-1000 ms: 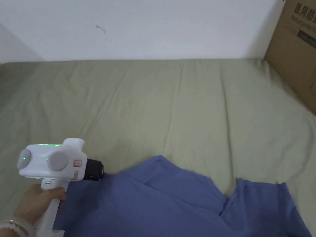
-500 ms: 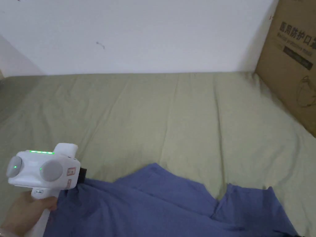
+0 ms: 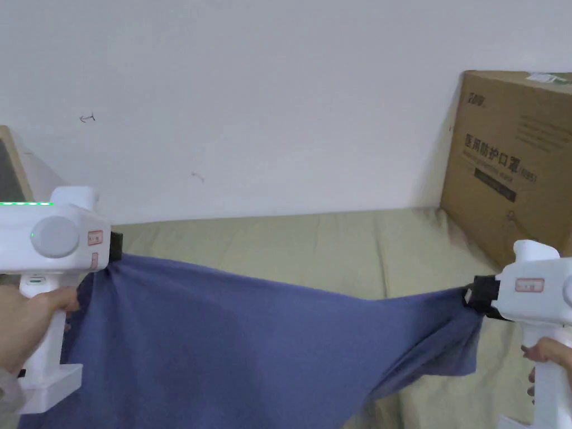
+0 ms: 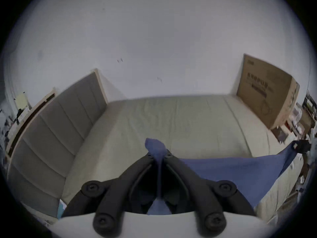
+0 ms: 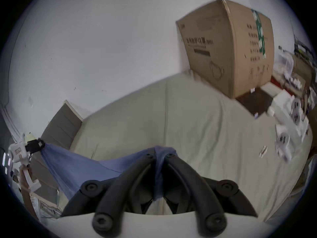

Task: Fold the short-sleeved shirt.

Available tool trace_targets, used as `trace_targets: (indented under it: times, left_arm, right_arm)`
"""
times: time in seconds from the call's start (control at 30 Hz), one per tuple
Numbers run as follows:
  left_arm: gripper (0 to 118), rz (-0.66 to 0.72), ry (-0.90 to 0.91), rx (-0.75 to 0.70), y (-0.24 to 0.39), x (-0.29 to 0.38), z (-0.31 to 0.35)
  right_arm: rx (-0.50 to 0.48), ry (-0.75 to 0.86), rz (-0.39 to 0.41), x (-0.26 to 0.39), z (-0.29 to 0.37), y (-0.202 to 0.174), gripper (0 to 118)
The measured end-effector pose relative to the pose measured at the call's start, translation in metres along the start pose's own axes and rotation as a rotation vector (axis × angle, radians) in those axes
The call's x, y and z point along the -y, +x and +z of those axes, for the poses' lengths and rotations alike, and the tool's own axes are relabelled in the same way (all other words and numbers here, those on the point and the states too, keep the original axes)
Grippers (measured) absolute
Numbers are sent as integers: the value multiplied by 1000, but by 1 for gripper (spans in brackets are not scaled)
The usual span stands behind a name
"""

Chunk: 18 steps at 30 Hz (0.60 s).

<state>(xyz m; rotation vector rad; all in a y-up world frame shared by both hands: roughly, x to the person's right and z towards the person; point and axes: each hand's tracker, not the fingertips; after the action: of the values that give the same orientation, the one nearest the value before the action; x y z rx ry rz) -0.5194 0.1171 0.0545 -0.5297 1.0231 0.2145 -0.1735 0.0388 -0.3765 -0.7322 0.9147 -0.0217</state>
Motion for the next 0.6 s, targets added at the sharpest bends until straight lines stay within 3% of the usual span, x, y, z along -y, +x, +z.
trace_targets:
  times: [0.2,0.27,0.4,0.5,0.6]
  left_arm:
    - [3,13,112,-40,-7,-64,22]
    - [3,110,167,-9,-12,-86,23]
    - [3,37,209,-84,-4,-130,16]
    - [3,91,262,-105,-1,-150,11]
    - [3,131,269,-80,-1,-165,-1]
  right_arm:
    - [4,79,-20,-116,14,-46,5]
    - [43,132,52,-151,19,-68,5]
    - [70,171,64,-209,24,-106,5]
    - [114,203,145,-244,18,-122,5]
    - [80,249,56,-274,16,-124,5]
